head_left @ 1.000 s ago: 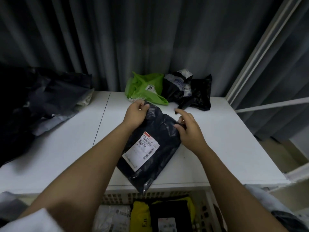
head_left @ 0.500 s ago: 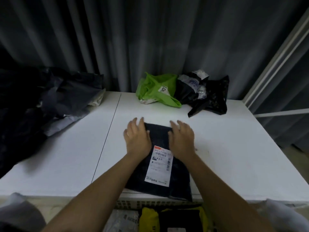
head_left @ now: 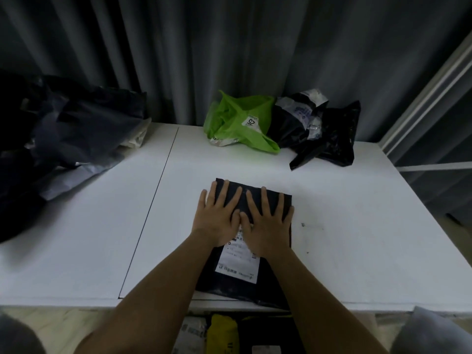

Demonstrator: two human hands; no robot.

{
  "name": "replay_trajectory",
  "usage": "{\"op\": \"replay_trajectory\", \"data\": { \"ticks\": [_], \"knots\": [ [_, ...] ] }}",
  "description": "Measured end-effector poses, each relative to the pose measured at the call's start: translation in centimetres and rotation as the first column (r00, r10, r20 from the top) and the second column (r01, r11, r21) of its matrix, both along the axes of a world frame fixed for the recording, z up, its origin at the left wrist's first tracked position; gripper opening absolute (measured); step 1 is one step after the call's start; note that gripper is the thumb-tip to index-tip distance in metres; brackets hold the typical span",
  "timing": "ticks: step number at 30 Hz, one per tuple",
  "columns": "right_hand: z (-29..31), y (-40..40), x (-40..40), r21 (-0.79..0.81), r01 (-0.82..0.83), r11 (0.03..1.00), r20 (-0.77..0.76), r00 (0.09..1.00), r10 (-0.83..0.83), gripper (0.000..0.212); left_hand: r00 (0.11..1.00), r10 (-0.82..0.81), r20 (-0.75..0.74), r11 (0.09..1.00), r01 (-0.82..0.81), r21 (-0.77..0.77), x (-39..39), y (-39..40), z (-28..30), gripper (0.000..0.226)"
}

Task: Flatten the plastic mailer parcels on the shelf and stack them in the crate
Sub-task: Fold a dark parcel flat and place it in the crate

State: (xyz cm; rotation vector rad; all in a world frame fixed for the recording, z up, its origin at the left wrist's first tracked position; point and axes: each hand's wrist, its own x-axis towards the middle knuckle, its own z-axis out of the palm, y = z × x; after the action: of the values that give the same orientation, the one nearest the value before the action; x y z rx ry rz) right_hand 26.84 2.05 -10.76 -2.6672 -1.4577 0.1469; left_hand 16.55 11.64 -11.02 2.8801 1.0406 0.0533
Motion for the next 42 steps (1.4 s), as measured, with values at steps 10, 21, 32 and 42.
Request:
{"op": "replay_trajectory", "data": {
  "ticks": [10,21,32,42],
  "knots": [
    [-0.2,0.3,0.1,-0.065,-0.003,0.998,-0.005,1.000,0.003,0.080,1.000,-0.021,-0.007,0.999,0.021,0.040,0.2,-0.1,0.1,0.066],
    [0.3,0.2,0.1,-0.126,0.005,0.992,-0.018,1.000,-0.008,0.057,0.998,-0.004,-0.069,1.000,0.005,0.014,0.2,-0.2,0.5,0.060],
    [4.4,-3.5,-1.4,-0.092,-0.091,0.992,-0.183,0.980,0.073,0.054,1.000,-0.017,-0.014,0.982,0.014,-0.187,-2.7,-3.7,3.8,0.055],
    [-0.3,-6.8,-4.6,0.017,-0.049,0.999,-0.031,0.998,0.050,0.063,0.998,-0.069,-0.015,0.998,0.069,-0.002,-4.9,-6.1,0.4,0.070]
  ]
}}
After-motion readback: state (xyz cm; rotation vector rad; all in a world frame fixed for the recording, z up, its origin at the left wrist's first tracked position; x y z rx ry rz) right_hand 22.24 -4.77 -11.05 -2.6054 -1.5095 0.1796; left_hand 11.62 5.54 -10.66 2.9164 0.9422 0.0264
